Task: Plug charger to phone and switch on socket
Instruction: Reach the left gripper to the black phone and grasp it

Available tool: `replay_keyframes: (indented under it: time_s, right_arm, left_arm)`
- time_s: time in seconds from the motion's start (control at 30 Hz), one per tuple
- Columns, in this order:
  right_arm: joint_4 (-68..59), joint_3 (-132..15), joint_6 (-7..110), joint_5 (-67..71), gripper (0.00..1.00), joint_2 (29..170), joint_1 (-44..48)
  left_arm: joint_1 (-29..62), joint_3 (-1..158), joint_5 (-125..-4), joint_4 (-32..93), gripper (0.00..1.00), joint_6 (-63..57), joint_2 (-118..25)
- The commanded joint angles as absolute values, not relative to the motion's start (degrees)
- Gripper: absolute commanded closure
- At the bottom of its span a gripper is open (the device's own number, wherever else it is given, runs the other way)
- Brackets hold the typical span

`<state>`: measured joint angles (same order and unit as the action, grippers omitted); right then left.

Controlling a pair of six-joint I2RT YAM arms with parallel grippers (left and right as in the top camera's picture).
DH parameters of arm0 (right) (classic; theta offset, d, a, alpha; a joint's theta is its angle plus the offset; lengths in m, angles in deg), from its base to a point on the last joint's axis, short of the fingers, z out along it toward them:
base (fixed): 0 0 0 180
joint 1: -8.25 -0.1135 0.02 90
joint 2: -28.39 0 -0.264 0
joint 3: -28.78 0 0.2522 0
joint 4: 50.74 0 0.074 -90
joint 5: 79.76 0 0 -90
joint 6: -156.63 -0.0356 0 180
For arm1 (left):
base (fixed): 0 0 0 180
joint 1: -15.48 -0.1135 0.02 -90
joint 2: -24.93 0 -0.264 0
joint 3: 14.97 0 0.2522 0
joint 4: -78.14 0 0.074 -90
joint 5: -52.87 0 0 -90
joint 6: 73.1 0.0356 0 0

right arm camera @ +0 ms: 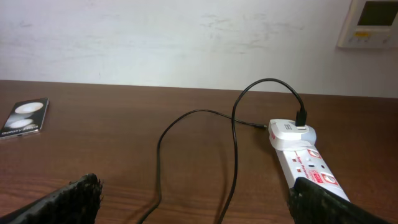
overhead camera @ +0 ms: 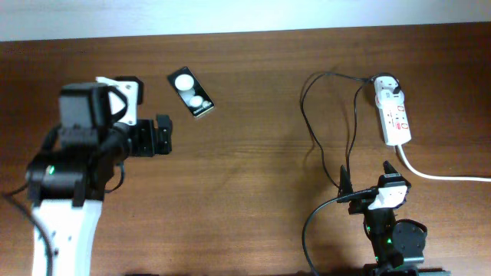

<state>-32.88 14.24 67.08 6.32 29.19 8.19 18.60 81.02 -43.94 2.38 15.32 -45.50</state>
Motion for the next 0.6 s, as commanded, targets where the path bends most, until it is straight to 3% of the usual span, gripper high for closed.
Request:
replay_keyframes:
  time_s: [0.0,0.2,0.33,0.57]
  right_arm:
    - [-32.86,14.7,67.27,7.06,0.01,28.75,7.93]
    - [-32.86,14.7,67.27,7.06,0.01,28.75,7.93]
    - [-32.86,14.7,67.27,7.06,0.01,28.75,7.93]
    - [-32.86,14.7,67.27,7.06,0.01,28.75,7.93]
  left_arm:
    - [18.71,81.55,-46.0,-0.59,0.01,14.95,-50.09]
    - [18.73,81.55,-45.97,2.93,0.01,14.51,-58.88]
    - [18.81,81.57,-45.69,8.0,0.01,5.24,-60.89]
    - [22.55,92.76,-34.02,10.54,0.01,-7.24,-68.59]
